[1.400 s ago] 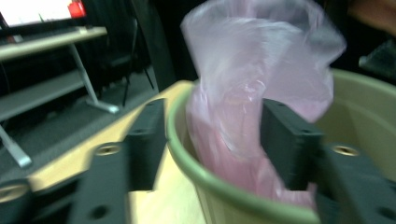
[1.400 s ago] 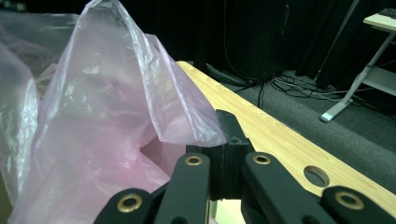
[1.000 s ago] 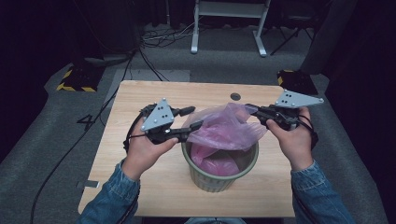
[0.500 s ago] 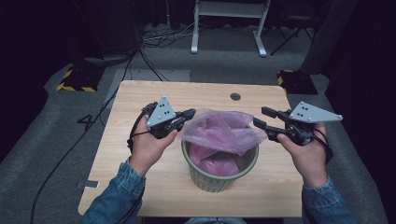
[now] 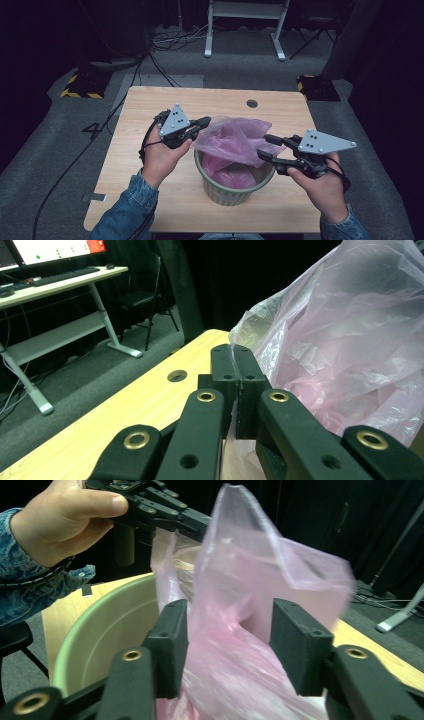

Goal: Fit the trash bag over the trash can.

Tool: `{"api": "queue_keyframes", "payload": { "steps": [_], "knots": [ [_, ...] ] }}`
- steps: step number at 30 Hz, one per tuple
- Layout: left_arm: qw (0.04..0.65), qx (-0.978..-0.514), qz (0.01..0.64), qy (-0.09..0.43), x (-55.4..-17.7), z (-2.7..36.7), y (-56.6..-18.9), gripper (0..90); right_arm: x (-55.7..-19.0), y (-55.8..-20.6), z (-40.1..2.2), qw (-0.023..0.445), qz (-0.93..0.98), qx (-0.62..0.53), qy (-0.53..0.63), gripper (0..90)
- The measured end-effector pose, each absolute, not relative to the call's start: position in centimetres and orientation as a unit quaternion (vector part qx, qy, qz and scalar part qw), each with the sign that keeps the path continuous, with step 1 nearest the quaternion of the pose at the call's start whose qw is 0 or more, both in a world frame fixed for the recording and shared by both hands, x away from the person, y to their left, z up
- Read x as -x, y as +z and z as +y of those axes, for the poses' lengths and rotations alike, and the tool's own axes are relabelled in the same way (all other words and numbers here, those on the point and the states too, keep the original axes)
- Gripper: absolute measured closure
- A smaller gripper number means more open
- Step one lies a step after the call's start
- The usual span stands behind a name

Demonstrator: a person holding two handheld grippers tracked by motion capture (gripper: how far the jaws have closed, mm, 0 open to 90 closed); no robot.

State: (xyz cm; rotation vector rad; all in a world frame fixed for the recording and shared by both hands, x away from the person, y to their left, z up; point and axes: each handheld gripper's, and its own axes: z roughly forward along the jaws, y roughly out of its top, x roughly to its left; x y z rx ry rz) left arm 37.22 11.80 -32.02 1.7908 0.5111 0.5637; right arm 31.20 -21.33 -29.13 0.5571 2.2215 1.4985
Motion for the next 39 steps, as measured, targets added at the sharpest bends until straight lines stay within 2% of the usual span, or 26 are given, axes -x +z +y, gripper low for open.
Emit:
{"api": "queue_keyframes", "payload": {
  "steps": [6, 13, 14, 16, 18, 19, 21, 32, 39],
  "knots": [
    [0.563, -0.76, 0.22, 0.238, -37.3, 11.9, -32.2, 90.0, -31.4, -29.5, -19.8, 0.19, 0.797, -0.189, 0.541, 41.4],
    [0.569, -0.76, 0.213, 0.231, -37.1, 11.6, -32.3, 90.0, -31.7, -29.7, -17.8, 0.184, 0.805, -0.175, 0.537, 40.0],
    [0.57, -0.76, 0.211, 0.23, -37.1, 11.5, -32.3, 90.0, -31.9, -29.8, -17.5, 0.184, 0.807, -0.175, 0.534, 42.6],
    [0.572, -0.76, 0.208, 0.229, -37.0, 11.4, -32.2, 90.0, -32.4, -30.0, -17.3, 0.186, 0.813, -0.17, 0.525, 64.1],
    [0.571, -0.76, 0.207, 0.23, -37.0, 11.5, -32.1, 90.0, -33.0, -30.1, -17.4, 0.184, 0.816, -0.174, 0.519, 79.2],
    [0.571, -0.759, 0.209, 0.231, -37.0, 11.6, -32.1, 90.0, -33.3, -30.1, -17.6, 0.183, 0.816, -0.177, 0.52, 84.6],
    [0.57, -0.758, 0.212, 0.234, -37.2, 11.9, -32.2, 90.0, -33.8, -30.0, -18.2, 0.184, 0.811, -0.189, 0.523, 89.5],
    [0.549, -0.756, 0.249, 0.256, -38.2, 14.2, -33.0, 90.0, -35.2, -28.9, -23.1, 0.208, 0.784, -0.249, 0.53, 90.0],
    [0.53, -0.759, 0.278, 0.256, -39.2, 15.5, -34.2, 90.0, -36.7, -29.9, -25.7, 0.201, 0.778, -0.296, 0.516, 90.0]
  ]
}}
